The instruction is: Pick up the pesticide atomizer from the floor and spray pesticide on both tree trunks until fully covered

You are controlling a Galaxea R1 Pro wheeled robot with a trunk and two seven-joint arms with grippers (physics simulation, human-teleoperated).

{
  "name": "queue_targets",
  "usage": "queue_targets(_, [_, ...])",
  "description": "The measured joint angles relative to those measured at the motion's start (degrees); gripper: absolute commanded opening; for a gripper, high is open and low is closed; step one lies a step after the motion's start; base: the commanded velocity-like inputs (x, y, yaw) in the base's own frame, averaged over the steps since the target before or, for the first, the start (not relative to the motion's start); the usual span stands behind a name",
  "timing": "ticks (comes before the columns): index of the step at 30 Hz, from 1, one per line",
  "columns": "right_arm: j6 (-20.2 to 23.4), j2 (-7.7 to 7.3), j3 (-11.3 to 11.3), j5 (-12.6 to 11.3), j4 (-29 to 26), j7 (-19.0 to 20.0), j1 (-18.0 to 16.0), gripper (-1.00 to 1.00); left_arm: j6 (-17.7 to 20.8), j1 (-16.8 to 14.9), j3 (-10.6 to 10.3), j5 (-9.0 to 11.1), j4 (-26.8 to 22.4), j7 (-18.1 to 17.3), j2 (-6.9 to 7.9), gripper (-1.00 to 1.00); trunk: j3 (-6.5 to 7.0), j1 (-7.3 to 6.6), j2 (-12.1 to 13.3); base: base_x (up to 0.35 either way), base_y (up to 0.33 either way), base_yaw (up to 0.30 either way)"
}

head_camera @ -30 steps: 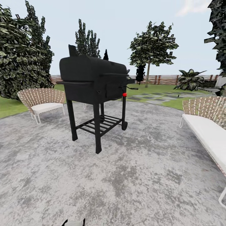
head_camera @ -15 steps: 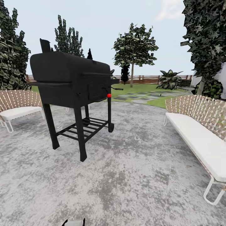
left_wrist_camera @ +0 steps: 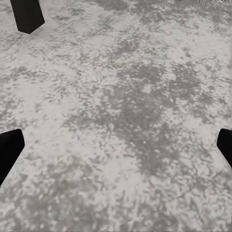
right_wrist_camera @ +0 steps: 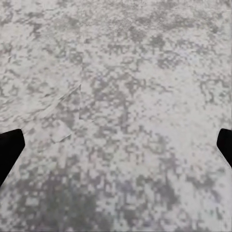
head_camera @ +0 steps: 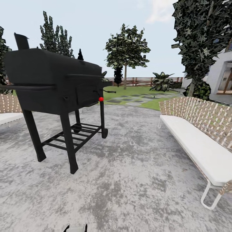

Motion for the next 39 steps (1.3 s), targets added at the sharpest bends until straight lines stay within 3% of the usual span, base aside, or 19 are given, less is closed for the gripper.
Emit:
queue_targets(13, [0.0, 0.16, 0.1, 0.1, 0.0, 0.0, 0.0, 1.0, 0.0, 0.0, 0.0, 0.0, 0.0, 0.0, 0.0, 1.0, 0.0, 0.0, 0.0, 0.316, -0.033, -0.002])
queue_targets(25, [0.0, -0.02, 0.1, 0.0, 0.0, 0.1, 0.0, 1.0, 0.0, 0.0, 0.0, 0.0, 0.0, 0.0, -0.01, 1.0, 0.0, 0.0, 0.0, 0.296, -0.192, -0.17])
queue_targets(39, [0.0, 0.01, 0.1, 0.0, 0.1, 0.0, 0.0, 1.0, 0.0, 0.0, 0.0, 0.0, 0.0, 0.0, 0.0, 1.0, 0.0, 0.0, 0.0, 0.301, -0.157, -0.012])
